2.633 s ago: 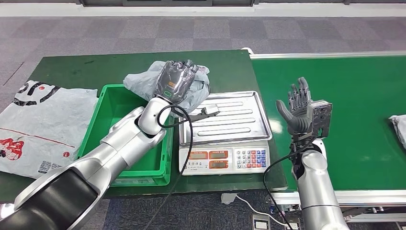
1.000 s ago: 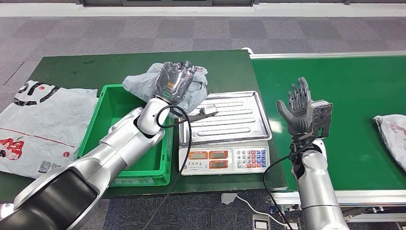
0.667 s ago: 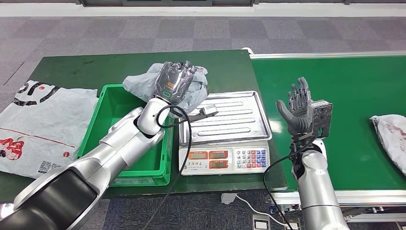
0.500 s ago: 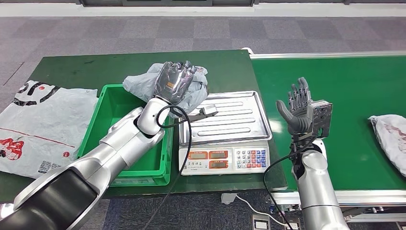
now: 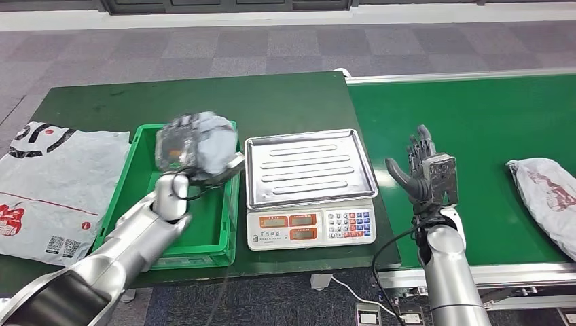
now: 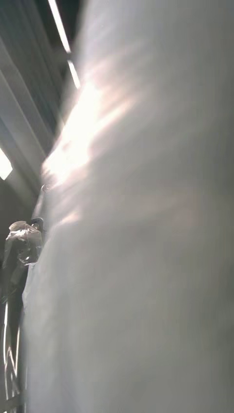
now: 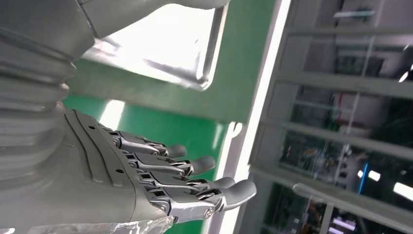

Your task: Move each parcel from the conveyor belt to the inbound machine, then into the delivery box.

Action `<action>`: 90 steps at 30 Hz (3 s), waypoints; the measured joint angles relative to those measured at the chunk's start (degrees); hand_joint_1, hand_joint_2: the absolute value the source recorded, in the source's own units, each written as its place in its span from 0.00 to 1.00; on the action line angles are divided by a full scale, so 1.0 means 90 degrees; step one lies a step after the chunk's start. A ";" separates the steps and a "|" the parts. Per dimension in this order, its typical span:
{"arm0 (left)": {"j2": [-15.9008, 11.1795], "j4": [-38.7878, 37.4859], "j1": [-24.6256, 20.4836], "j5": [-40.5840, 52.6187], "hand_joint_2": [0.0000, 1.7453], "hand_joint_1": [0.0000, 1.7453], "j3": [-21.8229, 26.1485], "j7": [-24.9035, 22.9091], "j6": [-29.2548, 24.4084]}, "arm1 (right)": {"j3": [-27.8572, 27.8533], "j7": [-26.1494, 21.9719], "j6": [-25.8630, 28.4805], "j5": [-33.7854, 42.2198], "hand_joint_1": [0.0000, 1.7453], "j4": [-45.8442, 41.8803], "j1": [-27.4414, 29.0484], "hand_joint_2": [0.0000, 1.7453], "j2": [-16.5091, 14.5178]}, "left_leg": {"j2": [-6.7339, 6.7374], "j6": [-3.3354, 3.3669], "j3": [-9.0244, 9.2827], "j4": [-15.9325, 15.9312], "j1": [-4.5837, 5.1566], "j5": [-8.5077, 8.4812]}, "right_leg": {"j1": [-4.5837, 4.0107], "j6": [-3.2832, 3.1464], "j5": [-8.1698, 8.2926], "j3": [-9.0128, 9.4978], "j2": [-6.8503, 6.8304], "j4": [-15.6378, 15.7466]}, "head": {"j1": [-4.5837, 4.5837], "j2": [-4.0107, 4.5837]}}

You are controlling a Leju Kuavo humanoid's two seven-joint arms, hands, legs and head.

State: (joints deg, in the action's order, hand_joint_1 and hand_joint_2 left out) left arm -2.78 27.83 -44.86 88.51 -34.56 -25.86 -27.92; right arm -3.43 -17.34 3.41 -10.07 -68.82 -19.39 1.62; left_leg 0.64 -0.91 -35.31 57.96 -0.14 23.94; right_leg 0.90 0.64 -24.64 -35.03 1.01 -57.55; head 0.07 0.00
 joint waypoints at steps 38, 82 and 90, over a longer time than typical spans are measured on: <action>-0.0468 0.0085 0.0451 0.0162 1.00 0.00 0.0674 -0.0004 0.0302 | -0.0018 0.0018 -0.0086 -0.0086 0.00 -0.0166 0.0121 1.00 0.0031 | -0.0105 -0.0002 -0.0047 -0.0004 -0.0029 -0.0034 | -0.0019 -0.0020 -0.0003 -0.0004 -0.0107 -0.0001 | 0.0002 0.0000; 0.0136 0.2118 0.0956 -1.0515 1.00 0.00 0.4222 0.4904 0.5353 | 0.0157 -0.0147 -0.0023 -0.0013 0.00 0.0641 -0.0267 1.00 0.0141 | -0.0112 0.0006 -0.0079 -0.0002 -0.0026 -0.0051 | -0.0015 -0.0014 0.0012 -0.0034 -0.0111 -0.0001 | 0.0001 0.0000; 0.0134 0.2246 0.1045 -1.0672 1.00 0.00 0.4215 0.5006 0.5083 | 0.0162 -0.0130 -0.0008 -0.0009 0.00 0.0641 -0.0259 1.00 0.0141 | -0.0113 0.0005 -0.0080 -0.0003 -0.0027 -0.0052 | -0.0018 -0.0014 0.0012 -0.0033 -0.0113 -0.0001 | 0.0002 0.0000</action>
State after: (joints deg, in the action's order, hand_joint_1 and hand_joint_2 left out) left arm -1.57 48.04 -35.45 -7.54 3.37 19.19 17.83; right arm -1.97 -18.51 3.34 -10.14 -63.06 -21.72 2.89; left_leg -0.38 -0.87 -36.03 57.94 -0.38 23.47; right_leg 0.74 0.51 -24.54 -35.33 -0.02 -57.56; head 0.09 0.00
